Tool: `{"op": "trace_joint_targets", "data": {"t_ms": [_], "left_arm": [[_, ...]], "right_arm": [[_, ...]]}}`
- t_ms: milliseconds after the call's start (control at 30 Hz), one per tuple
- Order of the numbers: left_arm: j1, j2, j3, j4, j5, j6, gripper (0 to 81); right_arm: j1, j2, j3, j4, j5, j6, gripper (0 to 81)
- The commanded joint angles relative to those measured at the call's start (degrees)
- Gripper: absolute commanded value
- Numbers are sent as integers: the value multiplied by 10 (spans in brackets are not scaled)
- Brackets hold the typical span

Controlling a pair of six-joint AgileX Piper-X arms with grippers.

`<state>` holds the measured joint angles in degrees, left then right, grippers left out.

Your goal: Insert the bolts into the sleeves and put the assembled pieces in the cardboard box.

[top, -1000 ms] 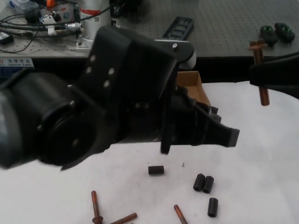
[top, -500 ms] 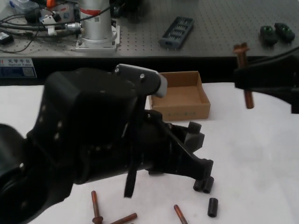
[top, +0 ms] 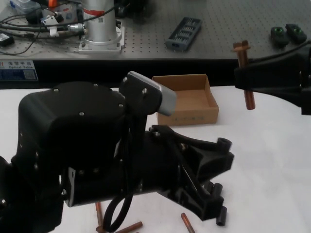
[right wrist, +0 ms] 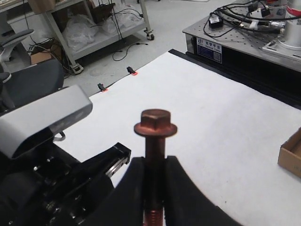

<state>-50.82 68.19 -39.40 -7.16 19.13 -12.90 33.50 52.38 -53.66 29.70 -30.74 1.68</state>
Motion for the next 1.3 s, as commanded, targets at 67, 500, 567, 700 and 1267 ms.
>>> {"op": "trace_joint_targets", "data": {"t_ms": [67,500,567,700,1267], "left_arm": [[-21,-7,-2,-24,13,11,27],[-32,-7,33,-167,13,-38,27],[-32,-7,45,-187,10,-53,27],[-32,-7,69,-233,6,-82,27],[-25,-7,83,-281,-60,-106,27]], "right_arm": [[-1,-1,-4,-11,-12,-5,59],[-1,-1,-4,-48,-25,-5,59],[-1,-1,-4,-53,-32,-5,59],[-1,-1,-4,-65,-48,-5,59],[0,-25,62,-202,-54,94,59]]}}
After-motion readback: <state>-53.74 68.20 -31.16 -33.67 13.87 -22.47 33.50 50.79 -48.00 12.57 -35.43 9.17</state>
